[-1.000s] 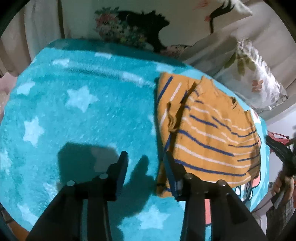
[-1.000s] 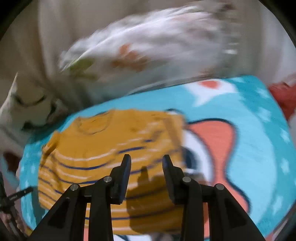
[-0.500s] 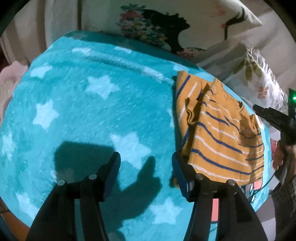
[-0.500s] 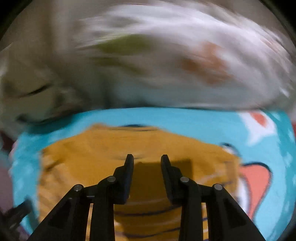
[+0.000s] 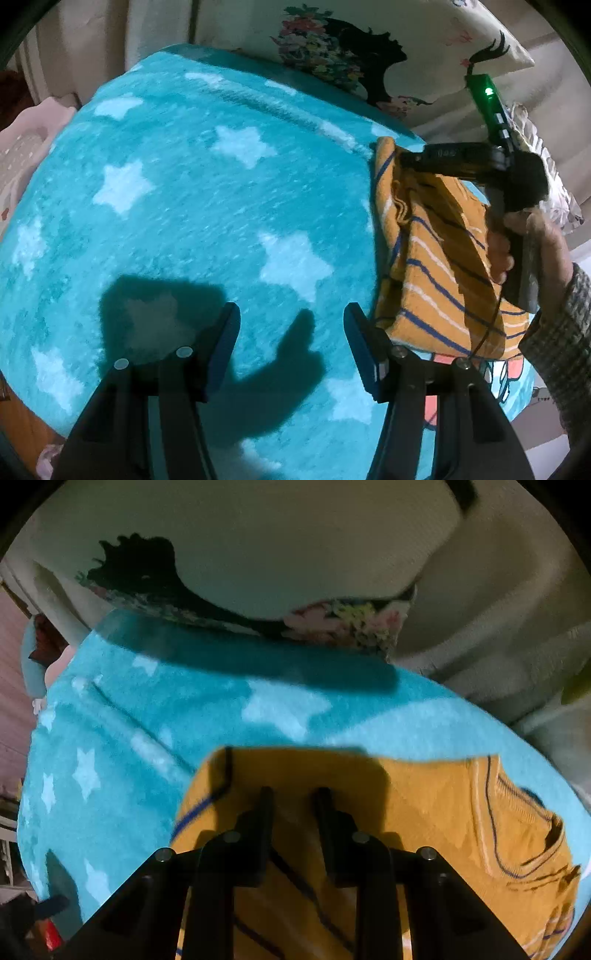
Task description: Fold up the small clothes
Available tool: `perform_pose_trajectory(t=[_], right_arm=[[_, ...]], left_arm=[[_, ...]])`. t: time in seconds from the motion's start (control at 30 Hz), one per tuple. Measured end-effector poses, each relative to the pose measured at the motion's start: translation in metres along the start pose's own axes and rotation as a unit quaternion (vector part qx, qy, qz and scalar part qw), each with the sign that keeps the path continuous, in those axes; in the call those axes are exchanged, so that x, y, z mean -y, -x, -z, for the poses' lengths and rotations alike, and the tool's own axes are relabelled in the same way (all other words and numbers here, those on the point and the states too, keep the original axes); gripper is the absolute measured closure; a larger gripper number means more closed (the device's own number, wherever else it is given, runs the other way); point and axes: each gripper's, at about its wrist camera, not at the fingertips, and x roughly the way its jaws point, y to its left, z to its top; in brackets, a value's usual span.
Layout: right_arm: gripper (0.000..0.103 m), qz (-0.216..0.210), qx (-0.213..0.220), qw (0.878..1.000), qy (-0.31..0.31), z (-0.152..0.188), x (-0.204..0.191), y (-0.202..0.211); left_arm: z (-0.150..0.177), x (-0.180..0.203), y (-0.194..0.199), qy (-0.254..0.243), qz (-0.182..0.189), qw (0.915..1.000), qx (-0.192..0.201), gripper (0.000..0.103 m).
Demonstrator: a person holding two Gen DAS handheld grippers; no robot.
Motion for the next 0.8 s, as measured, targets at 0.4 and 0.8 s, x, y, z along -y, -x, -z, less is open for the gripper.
perform_pose_trajectory(t=[0.4,0.8], right_arm=[[0.063,-0.079,0.064,0.988,-0.116,0.107,0.081,0.096],[0.084,-0.016,0.088,0.938,-0.334,0.28,0.256,0.132]], left_arm=[[0.002,0.027,0.006,-0.006,-0.009,0.9999,0.011,0.045],[0.053,0.107,0.028,-0.024,-0.01,0.9993,0.026,0.041]])
